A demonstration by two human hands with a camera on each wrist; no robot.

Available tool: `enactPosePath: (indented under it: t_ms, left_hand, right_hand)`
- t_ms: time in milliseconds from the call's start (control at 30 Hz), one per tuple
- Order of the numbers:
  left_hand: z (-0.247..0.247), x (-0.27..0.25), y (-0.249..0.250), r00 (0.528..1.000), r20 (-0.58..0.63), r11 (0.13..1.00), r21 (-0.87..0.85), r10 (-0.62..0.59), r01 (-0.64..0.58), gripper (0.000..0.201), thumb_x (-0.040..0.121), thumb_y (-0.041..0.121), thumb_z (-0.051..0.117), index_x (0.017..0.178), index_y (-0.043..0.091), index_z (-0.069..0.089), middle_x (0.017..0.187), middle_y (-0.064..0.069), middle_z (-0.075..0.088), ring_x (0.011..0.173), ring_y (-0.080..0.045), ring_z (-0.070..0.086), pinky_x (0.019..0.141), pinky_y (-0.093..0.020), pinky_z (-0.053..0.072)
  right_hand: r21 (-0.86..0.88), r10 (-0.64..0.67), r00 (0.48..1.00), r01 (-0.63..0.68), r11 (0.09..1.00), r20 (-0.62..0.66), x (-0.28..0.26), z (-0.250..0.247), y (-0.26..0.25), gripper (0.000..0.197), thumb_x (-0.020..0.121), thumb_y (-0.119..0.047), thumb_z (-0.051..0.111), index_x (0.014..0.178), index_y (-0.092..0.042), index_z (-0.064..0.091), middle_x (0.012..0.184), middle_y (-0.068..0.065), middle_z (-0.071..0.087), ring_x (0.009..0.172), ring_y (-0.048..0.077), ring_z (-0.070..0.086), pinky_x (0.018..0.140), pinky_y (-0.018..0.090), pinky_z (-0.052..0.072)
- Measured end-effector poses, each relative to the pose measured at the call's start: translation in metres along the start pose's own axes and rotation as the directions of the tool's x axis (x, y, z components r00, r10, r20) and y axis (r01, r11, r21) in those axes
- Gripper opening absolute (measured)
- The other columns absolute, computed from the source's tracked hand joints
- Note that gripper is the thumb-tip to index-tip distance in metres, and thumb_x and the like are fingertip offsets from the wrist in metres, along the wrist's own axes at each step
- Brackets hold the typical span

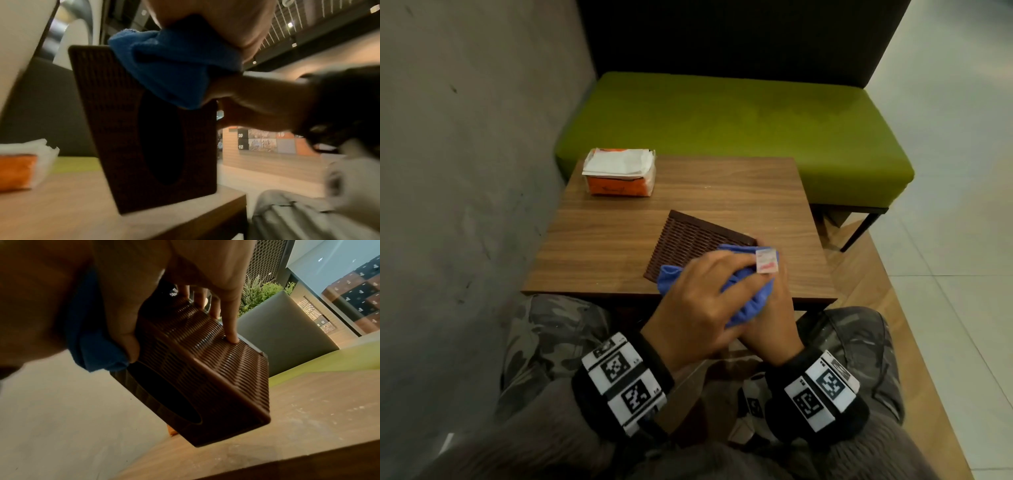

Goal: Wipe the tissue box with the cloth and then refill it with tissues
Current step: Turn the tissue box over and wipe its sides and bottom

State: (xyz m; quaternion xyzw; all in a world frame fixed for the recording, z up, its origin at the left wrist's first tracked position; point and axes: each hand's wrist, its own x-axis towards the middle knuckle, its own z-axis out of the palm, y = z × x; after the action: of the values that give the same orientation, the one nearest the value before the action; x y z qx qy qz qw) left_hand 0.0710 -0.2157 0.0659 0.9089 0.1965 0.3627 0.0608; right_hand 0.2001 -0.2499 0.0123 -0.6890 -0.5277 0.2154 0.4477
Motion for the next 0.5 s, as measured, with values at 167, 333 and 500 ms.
enactPosePath:
  t_ms: [167,333,500]
  left_hand:
    - [-0.011,0.031,-0.034,0.909,-0.168,0.922,-0.133,-0.382,0.363,0.028,0.085,0.015,0.06,0.112,0.008,0.062,0.103,-0.007,0.061,0.096,-0.021,0.056,0.084,-0.038,0.046]
    - [-0.015,0.027,-0.035,0.938,0.02,0.932,-0.104,-0.346,0.346,0.052,0.088,0.036,0.056,0.136,0.021,0.045,0.139,-0.003,0.044,0.131,-0.015,0.033,0.11,-0.032,0.028]
    - [-0.02,-0.004,-0.058,0.953,0.205,0.915,-0.291,-0.225,0.279,0.063,0.089,0.03,0.058,0.143,0.013,0.031,0.151,-0.004,0.031,0.142,-0.01,0.023,0.116,-0.029,0.021]
  right_hand:
    - [0.014,-0.259,0.965,0.26,0.966,-0.047,0.0,-0.007,-0.017,0.089,0.06,-0.054,0.079,0.131,-0.021,0.036,0.117,-0.011,0.042,0.108,0.009,0.047,0.092,0.016,0.038]
    - [0.001,-0.25,0.962,0.252,0.968,-0.11,0.002,-0.012,-0.013,0.092,0.06,-0.051,0.08,0.133,-0.016,0.038,0.122,-0.008,0.043,0.113,0.017,0.05,0.095,0.031,0.045]
    - [-0.01,-0.22,0.973,0.219,0.976,-0.074,-0.001,-0.016,-0.005,0.092,0.057,-0.055,0.077,0.132,-0.024,0.034,0.121,-0.011,0.042,0.114,0.012,0.047,0.093,0.01,0.036]
